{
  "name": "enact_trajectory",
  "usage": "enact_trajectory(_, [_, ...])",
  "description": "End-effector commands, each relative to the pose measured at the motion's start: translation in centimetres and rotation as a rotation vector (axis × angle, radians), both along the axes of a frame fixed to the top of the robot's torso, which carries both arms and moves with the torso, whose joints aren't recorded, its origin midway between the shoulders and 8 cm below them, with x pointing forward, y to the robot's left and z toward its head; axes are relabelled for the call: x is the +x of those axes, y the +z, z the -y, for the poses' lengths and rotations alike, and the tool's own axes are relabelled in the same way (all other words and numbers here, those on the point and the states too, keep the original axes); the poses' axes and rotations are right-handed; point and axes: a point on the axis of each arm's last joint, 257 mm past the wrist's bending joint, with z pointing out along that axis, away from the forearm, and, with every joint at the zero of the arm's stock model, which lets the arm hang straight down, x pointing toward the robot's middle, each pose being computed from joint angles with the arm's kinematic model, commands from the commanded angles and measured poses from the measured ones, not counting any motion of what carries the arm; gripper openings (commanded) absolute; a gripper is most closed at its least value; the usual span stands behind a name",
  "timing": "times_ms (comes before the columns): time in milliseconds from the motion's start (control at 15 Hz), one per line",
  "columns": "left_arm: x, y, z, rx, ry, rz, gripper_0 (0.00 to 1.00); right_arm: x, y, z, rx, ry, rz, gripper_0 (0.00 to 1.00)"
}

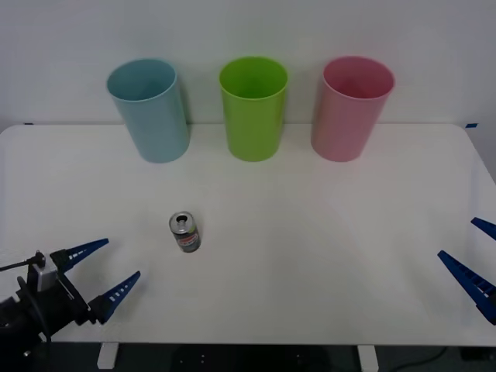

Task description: Grasp the object on the table and drop it into the matching bin: aluminum can to the light blue bin, PET bottle to the pink bin.

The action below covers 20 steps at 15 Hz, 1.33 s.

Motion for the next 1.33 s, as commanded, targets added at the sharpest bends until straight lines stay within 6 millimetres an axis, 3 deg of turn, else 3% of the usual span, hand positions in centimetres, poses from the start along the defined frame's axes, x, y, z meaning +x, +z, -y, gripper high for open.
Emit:
enact_trajectory(67, [1.3,-0.6,1.5,-0.006,-0.029,0.001,1.00,0.0,0.0,0.0,0.000,0.000,0.000,1.00])
enact_trajectory(533, [2.8,-0.9,5.9,-0.074,-0.035,0.033,1.00,0.0,0.0,0.0,0.000,0.000,0.000,1.00])
enact_trajectory(1333, [6.9,-2.1,9.6,-0.077,-0.067,0.027,1.00,0.0,0.0,0.0,0.000,0.000,0.000,1.00])
